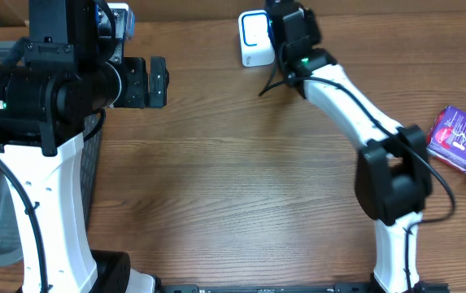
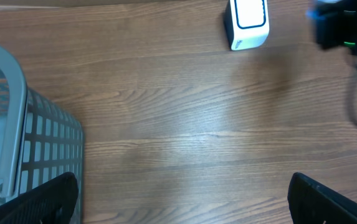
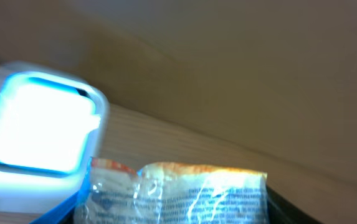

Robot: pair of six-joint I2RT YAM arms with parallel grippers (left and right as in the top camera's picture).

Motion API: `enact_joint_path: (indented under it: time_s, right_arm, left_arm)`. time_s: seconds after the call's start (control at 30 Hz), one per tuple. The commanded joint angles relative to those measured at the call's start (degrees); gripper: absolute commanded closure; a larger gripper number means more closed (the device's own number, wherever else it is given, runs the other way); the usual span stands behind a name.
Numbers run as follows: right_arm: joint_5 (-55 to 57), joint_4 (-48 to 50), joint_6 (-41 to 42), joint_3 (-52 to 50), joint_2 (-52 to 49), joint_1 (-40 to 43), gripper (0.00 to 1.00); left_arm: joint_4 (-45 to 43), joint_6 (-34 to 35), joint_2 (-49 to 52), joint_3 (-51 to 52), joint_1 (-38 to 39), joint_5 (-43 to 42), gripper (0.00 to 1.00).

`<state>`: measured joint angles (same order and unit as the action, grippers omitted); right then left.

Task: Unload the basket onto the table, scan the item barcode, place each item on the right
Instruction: 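Carry the orange box to the right table edge and drop it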

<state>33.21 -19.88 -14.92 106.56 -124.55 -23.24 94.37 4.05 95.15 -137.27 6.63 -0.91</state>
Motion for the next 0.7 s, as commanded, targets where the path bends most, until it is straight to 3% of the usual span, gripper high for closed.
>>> enact_joint_path:
  time_s: [0.0, 0.13, 0.27, 0.4, 0.43, 0.47, 0.67]
  right_arm:
    - [19.19, -10.78, 6.01, 1.18, 5.46, 3.67, 0.37]
    - [20.44, -28.28, 21.92, 0.09, 5.33, 11.89, 0.33]
    - [13.35, -41.33, 34.62, -0.48, 5.33, 22.53, 0.32]
    - [1.01, -47.54, 38.8, -0.48, 5.33, 33.33, 0.32]
    - [-2.32, -48.13, 38.8, -0.48, 5.33, 35.65, 0.21]
    - [-5.38, -48.76, 38.8, -0.48, 5.33, 37.81, 0.0]
    - [-11.19, -50.47, 40.26, 2.03, 10.05, 46.75, 0.0]
  left_arm:
    - [-0.09, -1.09, 0.22, -0.76, -0.24, -0.57, 0.0]
    - [-0.09, -1.07, 0.22, -0.76, -0.24, -0.57, 0.0]
    - [-0.09, -1.07, 0.22, -0.76, -0.24, -0.57, 0.0]
    - [-0.09, -1.07, 0.22, -0.76, -0.24, -0.57, 0.0]
    - [-0.09, -1.07, 0.22, -0.76, -0.24, -0.57, 0.0]
    - [-0.09, -1.07, 0.22, -0.76, -0.24, -0.57, 0.0]
    - [-2.27, -1.11, 0.22, -0.76, -0.24, -0.13, 0.01]
